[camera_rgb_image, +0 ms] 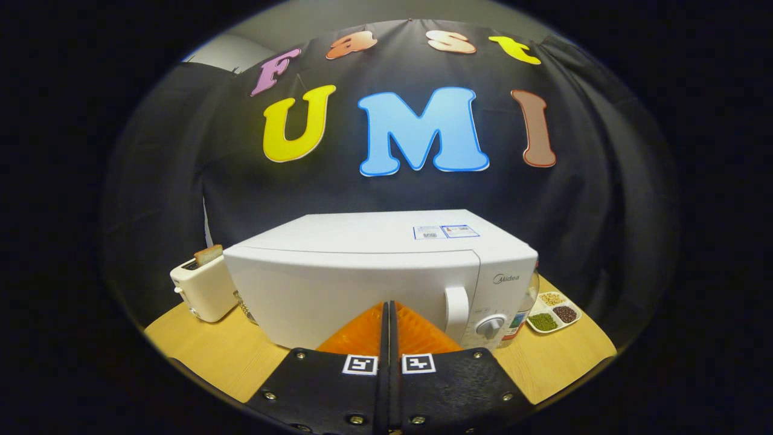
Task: Open the microwave, put the food inside, and close the microwave door.
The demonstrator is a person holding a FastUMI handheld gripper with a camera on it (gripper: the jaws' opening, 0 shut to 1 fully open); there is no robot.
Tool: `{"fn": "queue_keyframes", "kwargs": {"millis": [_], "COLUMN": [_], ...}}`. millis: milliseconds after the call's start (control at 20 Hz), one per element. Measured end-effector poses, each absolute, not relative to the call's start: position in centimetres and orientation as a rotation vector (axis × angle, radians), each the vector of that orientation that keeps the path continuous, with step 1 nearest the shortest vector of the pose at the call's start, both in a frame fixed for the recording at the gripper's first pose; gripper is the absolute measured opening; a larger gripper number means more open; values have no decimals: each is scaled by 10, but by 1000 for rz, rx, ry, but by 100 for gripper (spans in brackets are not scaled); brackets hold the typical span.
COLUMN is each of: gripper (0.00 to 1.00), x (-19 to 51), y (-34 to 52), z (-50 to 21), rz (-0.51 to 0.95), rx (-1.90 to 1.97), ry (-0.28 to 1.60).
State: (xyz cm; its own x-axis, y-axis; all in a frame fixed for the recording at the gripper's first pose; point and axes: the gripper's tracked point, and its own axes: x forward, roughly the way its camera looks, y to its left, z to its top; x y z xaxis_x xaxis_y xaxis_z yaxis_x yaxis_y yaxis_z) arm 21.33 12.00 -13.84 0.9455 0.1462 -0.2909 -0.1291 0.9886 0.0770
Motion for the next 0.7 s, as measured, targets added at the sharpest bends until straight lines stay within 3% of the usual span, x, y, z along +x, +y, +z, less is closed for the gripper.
{"fn": "queue_keyframes", "kwargs": {"millis": [700], "gripper": [3], "x": [40], "y": [104], "z": [-58], "rz": [105], "rx": [39], "ry": [186]}}
